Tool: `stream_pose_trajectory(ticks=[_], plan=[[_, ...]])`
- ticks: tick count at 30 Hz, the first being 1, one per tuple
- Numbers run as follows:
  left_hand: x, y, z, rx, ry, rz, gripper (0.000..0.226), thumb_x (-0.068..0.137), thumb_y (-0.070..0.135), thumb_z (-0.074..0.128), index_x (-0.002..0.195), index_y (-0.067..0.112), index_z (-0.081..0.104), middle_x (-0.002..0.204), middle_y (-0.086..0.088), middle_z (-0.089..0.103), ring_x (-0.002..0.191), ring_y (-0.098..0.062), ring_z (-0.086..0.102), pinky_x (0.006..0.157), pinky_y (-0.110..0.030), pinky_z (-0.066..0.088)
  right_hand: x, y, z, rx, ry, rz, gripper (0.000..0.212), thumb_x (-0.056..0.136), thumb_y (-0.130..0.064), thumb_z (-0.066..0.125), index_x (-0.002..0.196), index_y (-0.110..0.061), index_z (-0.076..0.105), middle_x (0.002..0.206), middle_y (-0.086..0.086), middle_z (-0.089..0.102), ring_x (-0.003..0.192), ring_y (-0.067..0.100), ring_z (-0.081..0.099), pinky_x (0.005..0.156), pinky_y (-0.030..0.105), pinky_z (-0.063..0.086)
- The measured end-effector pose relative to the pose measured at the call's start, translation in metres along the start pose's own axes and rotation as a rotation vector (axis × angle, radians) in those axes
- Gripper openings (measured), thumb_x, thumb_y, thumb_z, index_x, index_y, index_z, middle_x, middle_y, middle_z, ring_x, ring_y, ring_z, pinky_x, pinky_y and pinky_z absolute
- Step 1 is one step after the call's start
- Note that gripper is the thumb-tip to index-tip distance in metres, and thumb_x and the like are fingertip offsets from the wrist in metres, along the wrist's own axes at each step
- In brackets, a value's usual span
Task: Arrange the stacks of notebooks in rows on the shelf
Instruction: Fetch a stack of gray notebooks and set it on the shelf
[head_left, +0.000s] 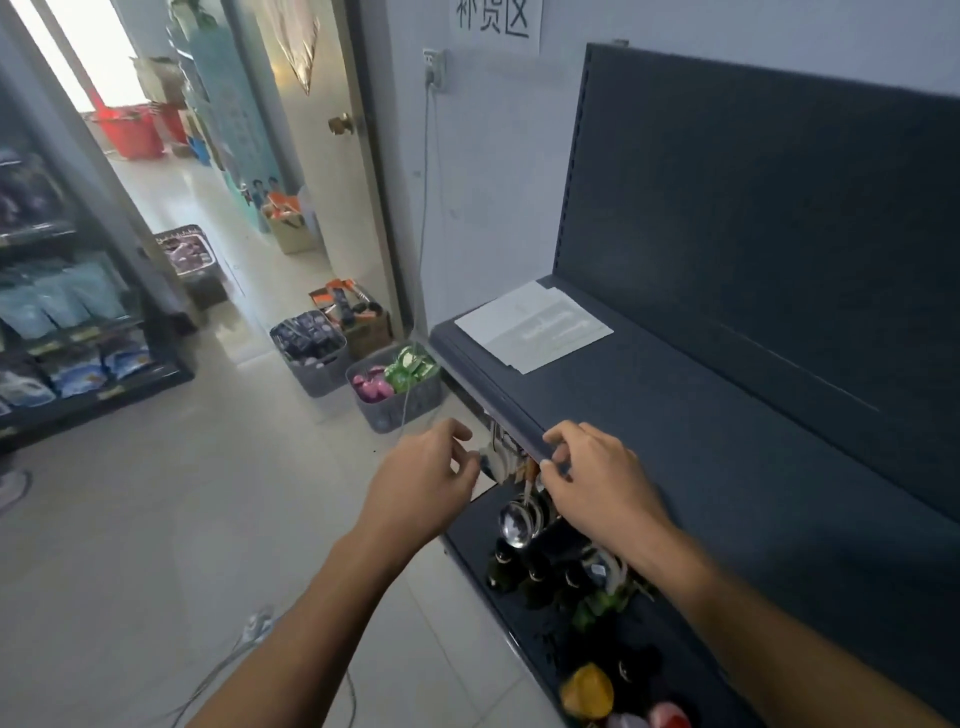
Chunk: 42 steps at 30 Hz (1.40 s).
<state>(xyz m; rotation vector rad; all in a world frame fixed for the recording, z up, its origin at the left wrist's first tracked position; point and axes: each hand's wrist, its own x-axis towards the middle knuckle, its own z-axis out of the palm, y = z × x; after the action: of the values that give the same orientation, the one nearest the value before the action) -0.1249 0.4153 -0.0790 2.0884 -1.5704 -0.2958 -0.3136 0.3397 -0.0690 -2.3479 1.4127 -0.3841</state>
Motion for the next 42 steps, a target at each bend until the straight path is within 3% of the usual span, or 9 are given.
stream_pose_trajectory(ticks=[3, 9, 13, 17, 22, 27, 34, 39, 42], plan=[[0.035, -0.029, -0.01, 0.008, -0.04, 0.064, 0.025, 0.096, 0.037, 0.053, 0.118, 0.026, 0.061, 0.08, 0.024, 0.055, 0.084, -0.008, 0.062, 0.076, -0.033, 0.053, 0.028, -0.016, 0.015, 0.003, 0.027, 0.07, 0.025, 0.096, -0.038, 0.054, 0.12, -0.033, 0.057, 0.103, -0.018, 0.057, 0.084, 0.006, 0.059, 0.073, 0.029, 0.05], [0.099, -0.064, -0.021, 0.009, -0.111, 0.153, 0.024, 0.096, 0.034, 0.053, 0.117, 0.026, 0.061, 0.088, 0.02, 0.06, 0.082, -0.007, 0.064, 0.078, -0.033, 0.055, 0.079, -0.032, 0.03, 0.026, 0.059, 0.226, 0.029, 0.096, -0.036, 0.056, 0.123, -0.029, 0.057, 0.108, -0.013, 0.056, 0.093, 0.012, 0.06, 0.081, 0.035, 0.053], [0.146, -0.079, -0.018, -0.013, -0.117, 0.181, 0.023, 0.096, 0.035, 0.052, 0.115, 0.026, 0.062, 0.096, 0.014, 0.064, 0.083, -0.008, 0.065, 0.078, -0.039, 0.058, 0.114, -0.032, 0.043, 0.053, 0.1, 0.266, 0.029, 0.095, -0.031, 0.057, 0.122, -0.022, 0.059, 0.109, -0.006, 0.056, 0.088, 0.015, 0.058, 0.074, 0.032, 0.049], [0.198, -0.085, -0.012, -0.027, -0.131, 0.227, 0.016, 0.096, 0.036, 0.052, 0.108, 0.028, 0.062, 0.094, 0.014, 0.064, 0.083, -0.006, 0.063, 0.076, -0.036, 0.058, 0.156, -0.03, 0.049, 0.097, 0.103, 0.379, 0.03, 0.092, -0.029, 0.059, 0.121, -0.022, 0.059, 0.116, -0.002, 0.056, 0.097, 0.018, 0.059, 0.084, 0.039, 0.052], [0.276, -0.082, 0.003, -0.005, -0.176, 0.287, 0.023, 0.096, 0.031, 0.054, 0.115, 0.022, 0.064, 0.099, 0.009, 0.065, 0.087, -0.011, 0.063, 0.081, -0.036, 0.056, 0.203, -0.012, 0.049, 0.179, 0.149, 0.529, 0.031, 0.089, -0.027, 0.061, 0.12, -0.02, 0.06, 0.117, 0.004, 0.053, 0.088, 0.019, 0.059, 0.08, 0.035, 0.051], [0.334, -0.077, 0.027, 0.083, -0.245, 0.362, 0.033, 0.096, 0.029, 0.053, 0.123, 0.012, 0.062, 0.111, -0.005, 0.063, 0.101, -0.023, 0.059, 0.081, -0.033, 0.049, 0.233, 0.007, 0.045, 0.187, 0.196, 0.696, 0.037, 0.088, -0.028, 0.062, 0.124, -0.017, 0.059, 0.12, 0.007, 0.052, 0.098, 0.023, 0.058, 0.08, 0.032, 0.048], [0.383, -0.067, 0.065, 0.243, -0.367, 0.397, 0.042, 0.098, 0.037, 0.05, 0.126, 0.005, 0.055, 0.118, -0.016, 0.058, 0.112, -0.033, 0.049, 0.098, -0.038, 0.039, 0.252, 0.022, 0.043, 0.422, 0.235, 0.907, 0.044, 0.088, -0.032, 0.063, 0.128, -0.017, 0.056, 0.122, 0.007, 0.057, 0.1, 0.021, 0.061, 0.081, 0.032, 0.049], [0.394, -0.058, 0.082, 0.16, -0.435, 0.399, 0.053, 0.098, 0.038, 0.056, 0.135, 0.003, 0.046, 0.127, -0.016, 0.051, 0.119, -0.034, 0.047, 0.096, -0.04, 0.043, 0.266, 0.026, 0.049, 0.609, 0.368, 1.016, 0.028, 0.083, -0.021, 0.064, 0.108, -0.009, 0.062, 0.097, 0.01, 0.069, 0.083, 0.021, 0.067, 0.071, 0.039, 0.056], [0.396, -0.054, 0.086, 0.136, -0.436, 0.421, 0.053, 0.095, 0.036, 0.06, 0.134, 0.004, 0.043, 0.123, -0.015, 0.051, 0.113, -0.035, 0.05, 0.09, -0.04, 0.044, 0.273, 0.024, 0.052, 0.748, 0.438, 1.061, 0.014, 0.081, -0.016, 0.064, 0.096, -0.016, 0.064, 0.09, 0.007, 0.073, 0.082, 0.021, 0.07, 0.076, 0.043, 0.061]])
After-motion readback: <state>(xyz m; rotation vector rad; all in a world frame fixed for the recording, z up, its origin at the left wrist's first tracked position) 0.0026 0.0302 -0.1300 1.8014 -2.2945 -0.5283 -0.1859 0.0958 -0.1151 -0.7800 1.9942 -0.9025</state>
